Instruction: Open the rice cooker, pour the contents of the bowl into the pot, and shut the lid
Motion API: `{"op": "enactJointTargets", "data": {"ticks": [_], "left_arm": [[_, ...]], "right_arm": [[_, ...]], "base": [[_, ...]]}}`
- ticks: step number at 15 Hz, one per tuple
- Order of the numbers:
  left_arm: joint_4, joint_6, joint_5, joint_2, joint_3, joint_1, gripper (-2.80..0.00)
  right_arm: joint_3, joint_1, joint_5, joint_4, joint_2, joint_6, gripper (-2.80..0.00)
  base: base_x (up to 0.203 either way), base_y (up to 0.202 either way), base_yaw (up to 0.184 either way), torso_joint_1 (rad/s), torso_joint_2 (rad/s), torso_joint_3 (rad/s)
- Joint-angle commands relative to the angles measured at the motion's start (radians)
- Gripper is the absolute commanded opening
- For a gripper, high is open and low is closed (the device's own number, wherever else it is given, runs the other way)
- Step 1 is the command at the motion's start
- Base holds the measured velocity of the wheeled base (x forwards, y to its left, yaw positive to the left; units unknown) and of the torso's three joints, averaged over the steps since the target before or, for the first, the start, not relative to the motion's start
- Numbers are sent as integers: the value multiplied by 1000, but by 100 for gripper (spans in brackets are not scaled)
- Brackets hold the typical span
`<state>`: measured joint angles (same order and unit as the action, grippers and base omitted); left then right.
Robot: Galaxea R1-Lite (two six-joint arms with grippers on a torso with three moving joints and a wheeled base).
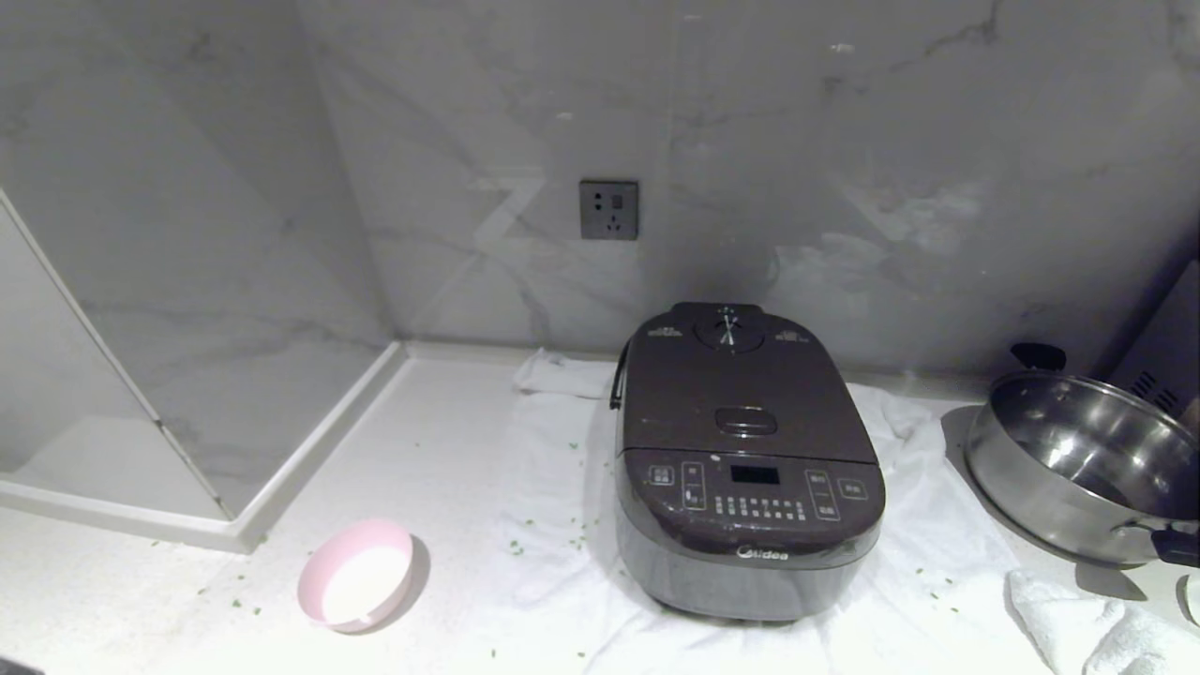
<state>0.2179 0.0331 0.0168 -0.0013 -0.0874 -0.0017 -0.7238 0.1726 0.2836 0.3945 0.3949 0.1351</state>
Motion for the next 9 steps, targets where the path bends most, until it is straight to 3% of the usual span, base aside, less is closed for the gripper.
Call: {"op": "enactJointTargets", "data": {"ticks": [1, 4, 6, 9], "left_arm": [[1, -19, 3, 0, 0, 0, -280], [1, -21, 5, 0, 0, 0, -280], [1, -21, 5, 0, 0, 0, -280], [1, -21, 3, 0, 0, 0, -280]], "right_arm": [[20, -83, 27, 7, -122, -90, -280], [8, -87, 53, 6, -122, -101, -280], [-4, -154, 44, 5, -124, -142, -280], [28, -191, -72, 4, -196, -156, -280]], "base": [[0, 0, 0, 0, 0, 0], [0, 0, 0, 0, 0, 0], [0, 0, 0, 0, 0, 0], [0, 0, 0, 0, 0, 0]]}}
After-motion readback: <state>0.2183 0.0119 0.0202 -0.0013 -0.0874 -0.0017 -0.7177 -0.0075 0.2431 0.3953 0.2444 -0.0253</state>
